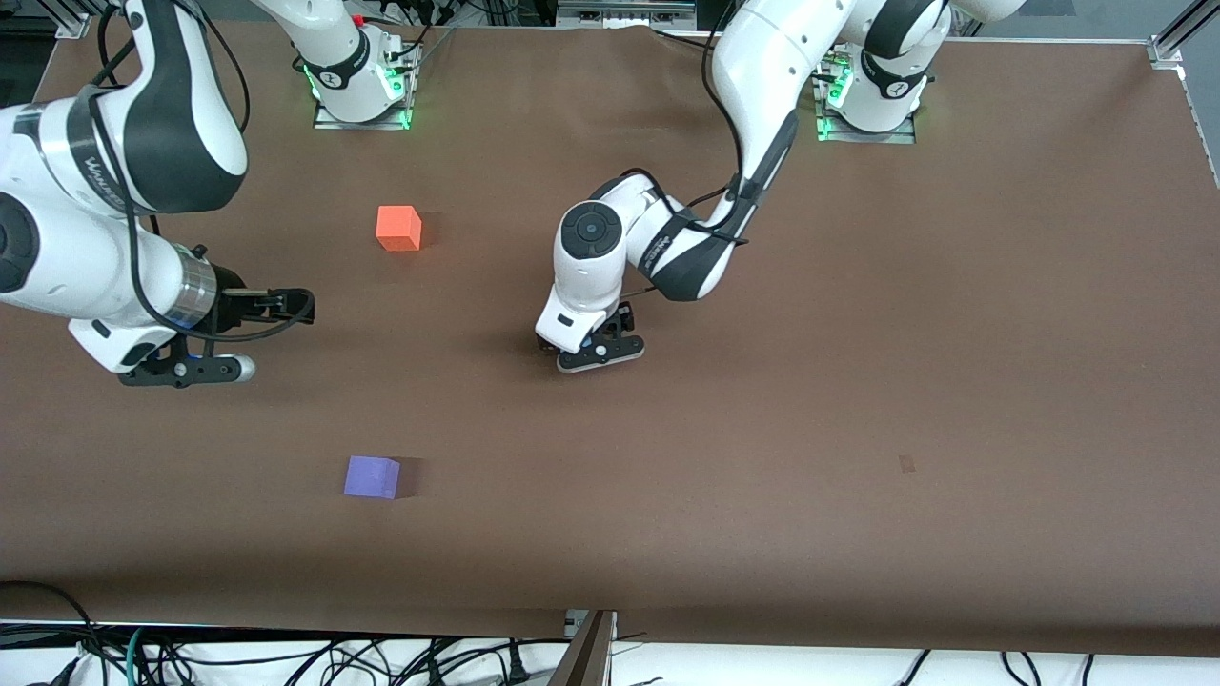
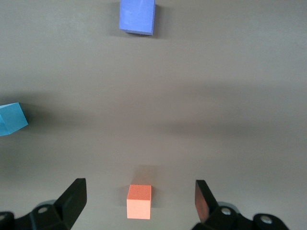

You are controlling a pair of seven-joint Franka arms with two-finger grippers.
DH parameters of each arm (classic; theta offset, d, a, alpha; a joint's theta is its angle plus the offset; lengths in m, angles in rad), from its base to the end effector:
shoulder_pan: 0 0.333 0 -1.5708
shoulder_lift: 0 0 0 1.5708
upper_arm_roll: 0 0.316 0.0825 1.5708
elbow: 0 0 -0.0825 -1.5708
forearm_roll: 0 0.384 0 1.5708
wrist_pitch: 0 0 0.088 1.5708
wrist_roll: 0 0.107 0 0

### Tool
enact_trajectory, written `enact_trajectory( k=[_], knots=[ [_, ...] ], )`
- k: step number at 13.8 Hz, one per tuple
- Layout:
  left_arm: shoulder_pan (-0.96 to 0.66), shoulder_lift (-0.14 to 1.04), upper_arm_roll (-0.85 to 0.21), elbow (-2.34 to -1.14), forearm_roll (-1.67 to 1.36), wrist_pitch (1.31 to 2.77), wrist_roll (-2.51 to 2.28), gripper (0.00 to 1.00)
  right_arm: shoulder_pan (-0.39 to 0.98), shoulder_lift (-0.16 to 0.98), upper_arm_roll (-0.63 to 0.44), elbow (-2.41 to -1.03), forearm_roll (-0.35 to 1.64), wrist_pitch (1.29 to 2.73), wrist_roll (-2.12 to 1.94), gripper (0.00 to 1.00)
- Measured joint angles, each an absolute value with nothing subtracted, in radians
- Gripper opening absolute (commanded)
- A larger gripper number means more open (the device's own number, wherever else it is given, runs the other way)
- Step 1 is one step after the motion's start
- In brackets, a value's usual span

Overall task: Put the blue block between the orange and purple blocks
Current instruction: 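Carry the cube toward the table middle while the right gripper reaches out, then open the left gripper to set the light blue cube down, then grasp the light blue cube with the right gripper while the left gripper withdraws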

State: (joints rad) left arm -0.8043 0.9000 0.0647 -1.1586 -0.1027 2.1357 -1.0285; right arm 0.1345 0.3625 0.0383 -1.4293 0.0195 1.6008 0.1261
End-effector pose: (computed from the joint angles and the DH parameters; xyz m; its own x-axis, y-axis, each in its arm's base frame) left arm 0.5576 -0.5352 0.2587 0.9510 0.3091 0.0060 0.3075 -0.9475 0.0877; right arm 0.6386 0.1099 0.4740 0.9804 0.0431 -0.1922 0.0422 -0.9991 -0.0085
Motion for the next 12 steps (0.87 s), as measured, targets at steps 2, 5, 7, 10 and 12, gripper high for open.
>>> enact_trajectory(
  k=[2,5,7,10,12],
  knots=[
    [-0.751,0.856,0.067,-1.158,-0.103,2.053,-1.029,1.00,0.146,0.375,0.038,-1.429,0.053,1.613,0.136,1.00],
    [-0.652,0.787,0.065,-1.156,-0.103,1.915,-0.967,1.00,0.205,0.394,0.040,-1.430,0.075,1.646,0.234,1.00],
    [-0.612,0.736,0.065,-1.154,-0.103,1.827,-0.899,1.00,0.266,0.408,0.041,-1.430,0.075,1.677,0.312,1.00],
    [-0.546,0.636,0.068,-1.156,-0.103,1.712,-0.810,1.00,0.348,0.442,0.042,-1.431,0.075,1.743,0.381,1.00],
    [-0.480,0.545,0.069,-1.190,-0.103,1.651,-0.715,1.00,0.392,0.472,0.042,-1.432,0.075,1.801,0.417,1.00]
  ],
)
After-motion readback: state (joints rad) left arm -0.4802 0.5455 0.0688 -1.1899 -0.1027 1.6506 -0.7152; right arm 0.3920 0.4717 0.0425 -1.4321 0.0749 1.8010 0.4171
